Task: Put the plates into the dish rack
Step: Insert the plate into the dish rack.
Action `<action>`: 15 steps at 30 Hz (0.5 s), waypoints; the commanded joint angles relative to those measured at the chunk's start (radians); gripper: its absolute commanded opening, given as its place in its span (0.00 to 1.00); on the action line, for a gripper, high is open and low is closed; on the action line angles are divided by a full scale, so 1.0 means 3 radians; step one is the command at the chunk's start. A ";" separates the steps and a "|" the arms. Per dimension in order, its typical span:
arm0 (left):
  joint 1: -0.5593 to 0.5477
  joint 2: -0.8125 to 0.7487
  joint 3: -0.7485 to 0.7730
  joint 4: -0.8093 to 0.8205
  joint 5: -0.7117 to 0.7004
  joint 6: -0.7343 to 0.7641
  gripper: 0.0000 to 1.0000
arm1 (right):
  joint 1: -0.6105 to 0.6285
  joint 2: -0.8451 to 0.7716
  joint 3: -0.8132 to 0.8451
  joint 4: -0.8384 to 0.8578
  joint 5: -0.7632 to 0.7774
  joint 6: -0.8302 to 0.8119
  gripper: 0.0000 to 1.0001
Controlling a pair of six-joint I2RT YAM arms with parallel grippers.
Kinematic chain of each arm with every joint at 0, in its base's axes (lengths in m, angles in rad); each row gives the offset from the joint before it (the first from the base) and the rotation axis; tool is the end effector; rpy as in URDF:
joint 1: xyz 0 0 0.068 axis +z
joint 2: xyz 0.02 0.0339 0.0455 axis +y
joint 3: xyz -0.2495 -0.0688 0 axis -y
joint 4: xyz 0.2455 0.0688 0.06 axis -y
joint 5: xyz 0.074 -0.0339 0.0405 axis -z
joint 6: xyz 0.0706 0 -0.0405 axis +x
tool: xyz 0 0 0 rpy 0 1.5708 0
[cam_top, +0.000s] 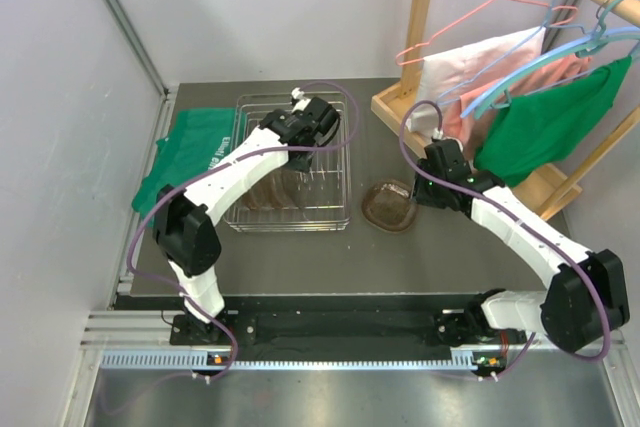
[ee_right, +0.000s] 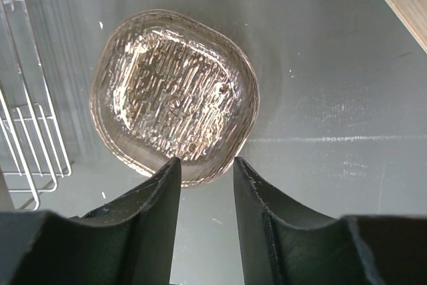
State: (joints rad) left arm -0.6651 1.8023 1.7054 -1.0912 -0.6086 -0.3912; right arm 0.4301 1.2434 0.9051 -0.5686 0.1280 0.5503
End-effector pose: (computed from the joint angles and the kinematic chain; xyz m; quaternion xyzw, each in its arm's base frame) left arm 0.3213 -0.2007 0.2699 0.0714 0.9357 0.1626 0.3050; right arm 0.2583 0.1086 0.2114 0.0775 0.9405 0.0998 0.3154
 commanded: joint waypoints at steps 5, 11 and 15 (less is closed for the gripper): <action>0.0028 -0.0551 0.0119 0.0329 0.0758 0.0036 0.83 | 0.0034 0.0155 0.0072 0.0085 -0.0012 0.0017 0.47; 0.0243 -0.1016 -0.0218 0.0931 0.1828 0.0062 0.89 | -0.0119 0.0344 0.0056 0.0126 -0.0206 -0.0004 0.50; 0.0503 -0.1236 -0.0397 0.1193 0.2543 -0.0020 0.91 | -0.0232 0.0548 0.0061 0.0203 -0.0355 -0.0070 0.49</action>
State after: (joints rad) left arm -0.5793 1.5059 1.6325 -0.8803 -0.1036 -0.3809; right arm 0.3927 1.3659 0.9051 -0.5606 0.0700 0.5495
